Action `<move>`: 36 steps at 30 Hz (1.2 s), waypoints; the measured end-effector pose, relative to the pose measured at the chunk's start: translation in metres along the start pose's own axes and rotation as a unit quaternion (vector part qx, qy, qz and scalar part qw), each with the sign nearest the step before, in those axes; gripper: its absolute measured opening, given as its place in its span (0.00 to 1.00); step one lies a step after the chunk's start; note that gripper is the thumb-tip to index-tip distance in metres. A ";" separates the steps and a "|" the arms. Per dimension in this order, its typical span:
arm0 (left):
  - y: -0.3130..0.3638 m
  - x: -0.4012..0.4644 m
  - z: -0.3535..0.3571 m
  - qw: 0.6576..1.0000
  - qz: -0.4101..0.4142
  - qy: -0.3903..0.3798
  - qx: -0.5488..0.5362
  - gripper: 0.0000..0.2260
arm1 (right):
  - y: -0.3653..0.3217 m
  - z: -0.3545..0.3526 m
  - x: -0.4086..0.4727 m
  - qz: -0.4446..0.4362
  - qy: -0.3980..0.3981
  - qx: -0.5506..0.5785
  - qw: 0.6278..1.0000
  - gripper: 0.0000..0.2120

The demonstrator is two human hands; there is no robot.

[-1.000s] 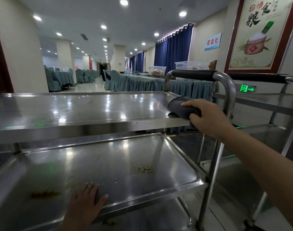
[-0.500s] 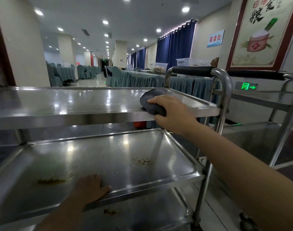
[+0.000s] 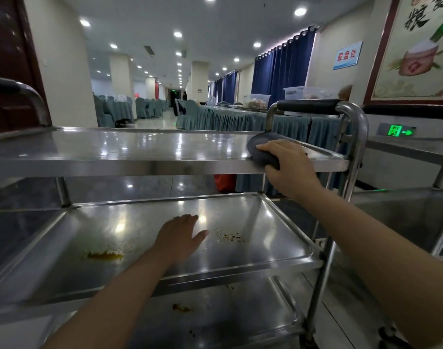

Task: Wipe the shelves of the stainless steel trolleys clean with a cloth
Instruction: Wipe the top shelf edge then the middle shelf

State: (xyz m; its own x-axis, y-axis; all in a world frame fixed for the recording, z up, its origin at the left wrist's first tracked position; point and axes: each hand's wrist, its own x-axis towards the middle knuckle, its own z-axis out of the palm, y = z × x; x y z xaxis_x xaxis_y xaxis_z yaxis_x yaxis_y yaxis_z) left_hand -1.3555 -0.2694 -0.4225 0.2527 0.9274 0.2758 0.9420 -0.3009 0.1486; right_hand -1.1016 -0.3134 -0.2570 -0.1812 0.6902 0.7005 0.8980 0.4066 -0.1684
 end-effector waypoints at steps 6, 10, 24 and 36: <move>0.004 -0.003 0.006 0.999 0.005 -0.002 0.040 0.30 | -0.053 0.010 -0.016 -0.186 0.004 -0.007 0.982 0.20; -0.007 -0.012 0.017 0.999 -0.009 -0.029 0.038 0.30 | -0.037 0.017 -0.041 -0.264 0.034 -0.041 0.963 0.15; -0.025 -0.016 0.079 0.990 -0.092 -0.097 0.035 0.28 | 0.048 0.140 -0.107 0.033 -0.210 0.043 0.976 0.21; -0.027 -0.018 0.113 0.991 -0.120 -0.050 0.031 0.35 | 0.109 0.189 -0.158 0.106 -0.280 -0.014 0.954 0.24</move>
State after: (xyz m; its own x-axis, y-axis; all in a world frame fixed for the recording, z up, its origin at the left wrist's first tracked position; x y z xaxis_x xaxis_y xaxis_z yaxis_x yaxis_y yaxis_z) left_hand -1.3608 -0.2526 -0.5385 0.0377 0.9889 0.1434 0.9885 -0.0579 0.1396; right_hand -1.0508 -0.2643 -0.5171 -0.1724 0.9700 0.1713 0.9473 0.2109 -0.2410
